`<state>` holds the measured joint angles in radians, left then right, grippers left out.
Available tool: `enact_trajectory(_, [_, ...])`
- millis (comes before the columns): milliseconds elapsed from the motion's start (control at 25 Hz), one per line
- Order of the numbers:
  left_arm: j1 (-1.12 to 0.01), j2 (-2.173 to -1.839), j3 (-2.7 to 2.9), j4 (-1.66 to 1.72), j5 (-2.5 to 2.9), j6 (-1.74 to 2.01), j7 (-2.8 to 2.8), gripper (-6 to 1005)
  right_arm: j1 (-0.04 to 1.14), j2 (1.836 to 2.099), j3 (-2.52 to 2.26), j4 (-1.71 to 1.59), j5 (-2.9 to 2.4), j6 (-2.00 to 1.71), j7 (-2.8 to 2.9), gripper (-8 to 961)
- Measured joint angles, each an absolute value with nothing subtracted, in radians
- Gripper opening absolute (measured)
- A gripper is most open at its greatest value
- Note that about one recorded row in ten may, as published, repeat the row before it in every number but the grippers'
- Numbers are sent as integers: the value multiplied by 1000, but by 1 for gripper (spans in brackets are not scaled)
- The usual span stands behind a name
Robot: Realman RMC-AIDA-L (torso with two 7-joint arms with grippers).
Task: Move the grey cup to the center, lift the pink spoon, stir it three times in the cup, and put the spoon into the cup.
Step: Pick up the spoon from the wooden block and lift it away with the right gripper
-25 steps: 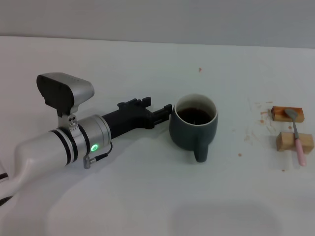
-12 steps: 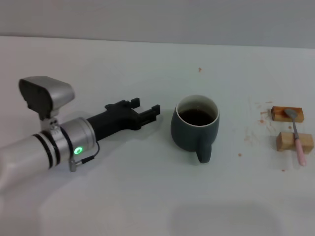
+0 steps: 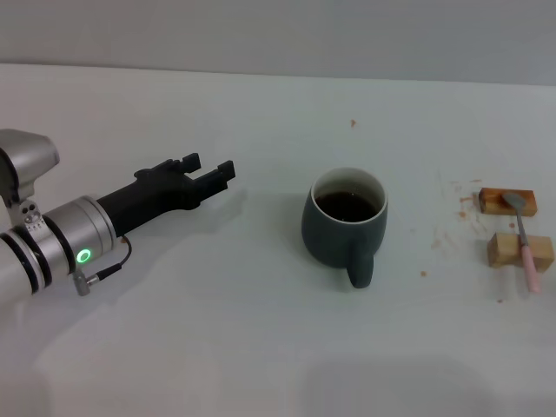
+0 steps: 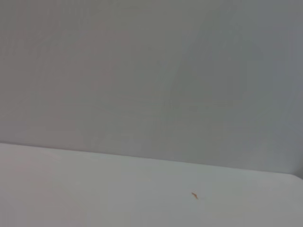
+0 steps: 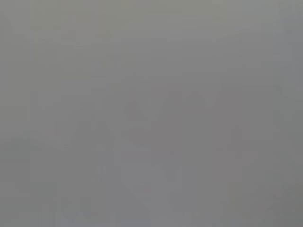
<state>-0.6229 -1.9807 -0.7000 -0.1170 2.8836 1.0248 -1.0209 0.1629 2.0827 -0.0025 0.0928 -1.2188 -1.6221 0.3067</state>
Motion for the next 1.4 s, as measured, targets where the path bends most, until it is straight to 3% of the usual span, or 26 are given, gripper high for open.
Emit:
enact_trajectory(480, [-683, -1981, -657, -108, 2889, 1019, -1096, 722, 67, 2086, -96, 242, -1248, -1755, 175, 676])
enact_trajectory(1400, [-744, -2016, -632, -77, 2888, 941, -1098, 722, 138, 2085, -353, 346, -1249, -1551, 136, 669])
